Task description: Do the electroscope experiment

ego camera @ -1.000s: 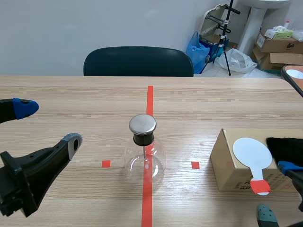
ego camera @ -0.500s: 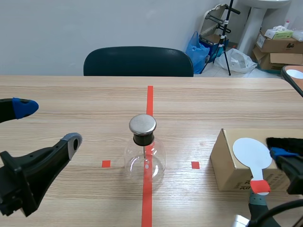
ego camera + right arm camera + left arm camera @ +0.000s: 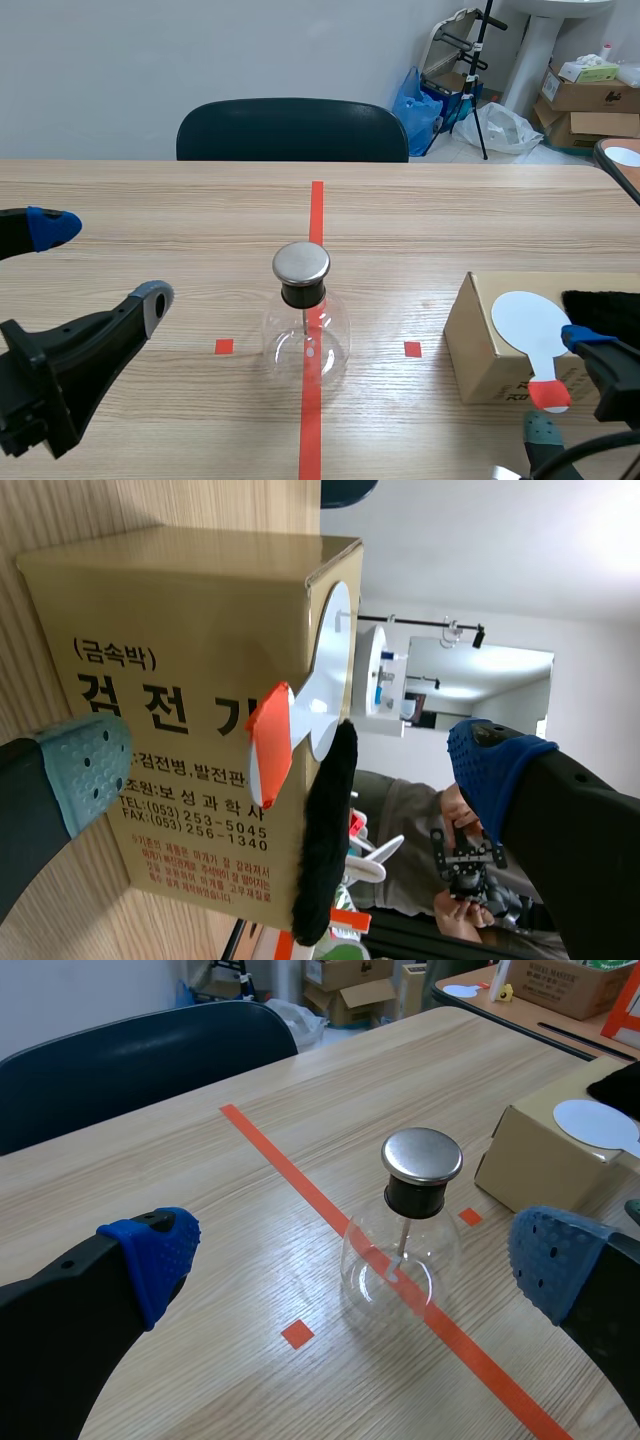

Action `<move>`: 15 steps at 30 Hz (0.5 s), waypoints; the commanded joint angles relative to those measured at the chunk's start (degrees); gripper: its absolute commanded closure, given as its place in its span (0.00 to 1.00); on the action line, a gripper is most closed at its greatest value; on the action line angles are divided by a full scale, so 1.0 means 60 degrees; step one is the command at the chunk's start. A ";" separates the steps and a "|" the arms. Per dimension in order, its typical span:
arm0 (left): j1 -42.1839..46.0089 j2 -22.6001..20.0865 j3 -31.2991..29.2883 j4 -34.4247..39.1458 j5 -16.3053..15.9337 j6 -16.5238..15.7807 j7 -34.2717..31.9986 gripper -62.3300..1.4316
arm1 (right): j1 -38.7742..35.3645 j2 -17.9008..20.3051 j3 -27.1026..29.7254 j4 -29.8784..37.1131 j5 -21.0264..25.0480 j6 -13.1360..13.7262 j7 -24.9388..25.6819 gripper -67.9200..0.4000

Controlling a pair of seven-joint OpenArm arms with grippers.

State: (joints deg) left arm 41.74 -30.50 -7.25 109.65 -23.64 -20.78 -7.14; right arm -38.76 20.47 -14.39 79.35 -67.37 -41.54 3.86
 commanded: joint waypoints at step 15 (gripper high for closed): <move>-0.0004 0.0004 0.0025 0.0146 -0.0095 0.0011 -0.0131 0.00 | 0.0033 0.0025 -0.0033 0.0138 0.0007 -0.0553 0.0270 0.00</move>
State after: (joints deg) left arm 41.74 -30.50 -7.25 109.65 -23.64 -20.78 -7.14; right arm -38.76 20.47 -14.39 79.35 -67.35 -41.54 5.52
